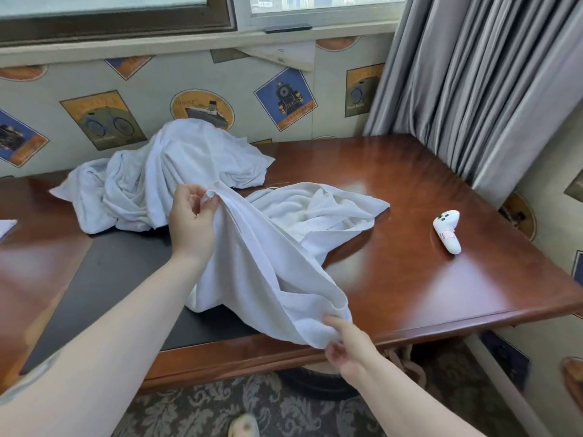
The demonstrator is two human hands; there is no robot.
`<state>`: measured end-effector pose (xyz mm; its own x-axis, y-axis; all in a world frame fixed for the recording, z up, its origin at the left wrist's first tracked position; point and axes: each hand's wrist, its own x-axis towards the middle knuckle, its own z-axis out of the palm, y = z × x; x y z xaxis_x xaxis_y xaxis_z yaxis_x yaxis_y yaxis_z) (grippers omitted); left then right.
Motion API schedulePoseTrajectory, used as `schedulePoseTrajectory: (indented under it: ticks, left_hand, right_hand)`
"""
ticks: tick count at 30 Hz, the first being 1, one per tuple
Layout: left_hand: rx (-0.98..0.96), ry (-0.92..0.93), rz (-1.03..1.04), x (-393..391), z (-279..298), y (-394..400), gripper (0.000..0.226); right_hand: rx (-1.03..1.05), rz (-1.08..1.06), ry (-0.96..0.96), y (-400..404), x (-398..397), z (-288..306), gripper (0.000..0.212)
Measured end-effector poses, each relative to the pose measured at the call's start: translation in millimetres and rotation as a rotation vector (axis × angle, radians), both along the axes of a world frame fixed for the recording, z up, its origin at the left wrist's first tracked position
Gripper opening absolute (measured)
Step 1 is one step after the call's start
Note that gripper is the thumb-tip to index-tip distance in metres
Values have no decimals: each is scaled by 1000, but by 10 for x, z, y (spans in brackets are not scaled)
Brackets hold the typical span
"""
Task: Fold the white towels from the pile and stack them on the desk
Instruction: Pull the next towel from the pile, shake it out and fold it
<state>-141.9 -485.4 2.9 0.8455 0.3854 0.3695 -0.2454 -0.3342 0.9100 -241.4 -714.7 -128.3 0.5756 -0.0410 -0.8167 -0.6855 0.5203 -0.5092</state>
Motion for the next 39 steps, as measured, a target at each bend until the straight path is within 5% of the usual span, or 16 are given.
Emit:
schedulePoseTrajectory:
  ticks: [5, 10, 15, 17, 20, 27, 32, 36, 39]
  left_hand:
    - [-7, -2, -7, 48, -20, 4, 23]
    - [-2, 14, 1, 41, -47, -66, 24]
    - [25, 3, -19, -30, -116, -174, 13]
    - [-3, 10, -39, -85, -188, -242, 10]
    - [-14, 28, -68, -161, -268, -298, 11]
    - [-3, 10, -140, -386, -357, -341, 21]
    - [-26, 2, -113, -479, -426, -346, 24]
    - [9, 6, -102, -504, -459, -396, 24]
    - [10, 21, -105, -509, -472, -419, 21]
  right_hand:
    - [351, -6, -96, -331, 24, 139, 44]
    - [225, 20, -203, -586, -21, 183, 45]
    - [-971, -414, -403, -594, -7, 132, 37]
    - [-1264, -219, -602, -604, -36, 65, 38]
    - [-1497, 153, -592, -649, -51, -96, 38]
    - [-1550, 511, -396, -825, -67, -273, 20]
    - [-1604, 710, -306, -976, -22, -272, 33]
    - [-1273, 616, -288, -840, 84, -246, 48]
    - [-1050, 446, -281, -692, 182, -210, 15]
